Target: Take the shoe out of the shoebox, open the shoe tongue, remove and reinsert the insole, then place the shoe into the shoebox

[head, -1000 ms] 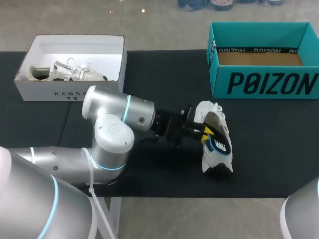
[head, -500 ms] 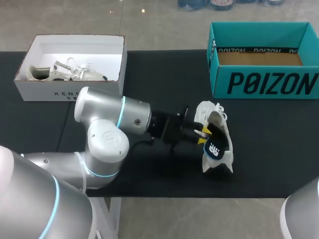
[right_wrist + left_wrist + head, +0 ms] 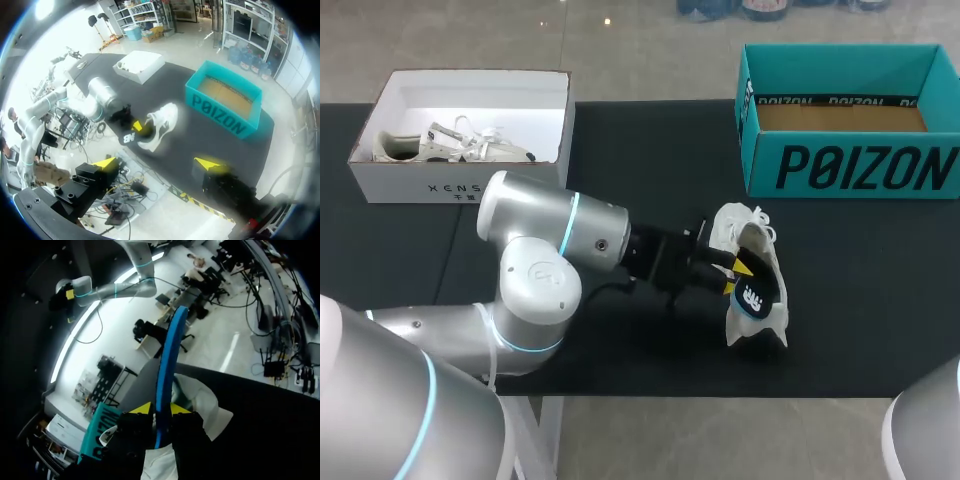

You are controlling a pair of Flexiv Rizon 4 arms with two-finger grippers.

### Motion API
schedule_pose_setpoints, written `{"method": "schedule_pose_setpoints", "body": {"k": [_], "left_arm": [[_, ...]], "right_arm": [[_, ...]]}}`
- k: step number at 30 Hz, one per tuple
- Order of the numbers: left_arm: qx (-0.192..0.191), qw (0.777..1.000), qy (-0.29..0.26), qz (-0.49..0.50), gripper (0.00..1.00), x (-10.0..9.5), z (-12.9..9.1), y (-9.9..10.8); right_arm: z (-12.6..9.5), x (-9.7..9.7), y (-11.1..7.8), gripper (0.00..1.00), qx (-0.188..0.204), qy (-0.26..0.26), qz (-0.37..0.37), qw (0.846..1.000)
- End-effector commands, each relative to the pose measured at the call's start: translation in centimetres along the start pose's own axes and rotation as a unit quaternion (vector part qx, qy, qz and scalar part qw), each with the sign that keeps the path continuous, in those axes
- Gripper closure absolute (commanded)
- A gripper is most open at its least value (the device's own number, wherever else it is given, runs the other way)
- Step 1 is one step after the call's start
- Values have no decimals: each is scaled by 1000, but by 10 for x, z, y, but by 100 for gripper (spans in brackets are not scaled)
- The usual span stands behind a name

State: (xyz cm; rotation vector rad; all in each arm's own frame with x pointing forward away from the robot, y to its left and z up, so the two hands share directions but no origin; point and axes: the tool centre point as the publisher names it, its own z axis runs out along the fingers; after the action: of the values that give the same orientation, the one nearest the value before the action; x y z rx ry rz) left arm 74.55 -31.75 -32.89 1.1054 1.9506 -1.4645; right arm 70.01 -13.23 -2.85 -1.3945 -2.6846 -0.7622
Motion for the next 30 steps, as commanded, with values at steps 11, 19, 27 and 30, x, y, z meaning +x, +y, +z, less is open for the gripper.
{"method": "schedule_pose_setpoints", "body": {"k": [11,19,27,30], "left_arm": [[1,999,34,17,100,-8,14,17],[-28,997,64,38,100,-8,14,36],[-40,998,52,20,27,-3,15,32],[-36,998,42,17,0,-5,12,24]], "right_arm": [[-1,-1,3,0,3,1,0,1000],[-1,-1,3,0,3,1,0,1000],[-1,-1,3,0,3,1,0,1000],[-1,-1,3,0,3,1,0,1000]]}}
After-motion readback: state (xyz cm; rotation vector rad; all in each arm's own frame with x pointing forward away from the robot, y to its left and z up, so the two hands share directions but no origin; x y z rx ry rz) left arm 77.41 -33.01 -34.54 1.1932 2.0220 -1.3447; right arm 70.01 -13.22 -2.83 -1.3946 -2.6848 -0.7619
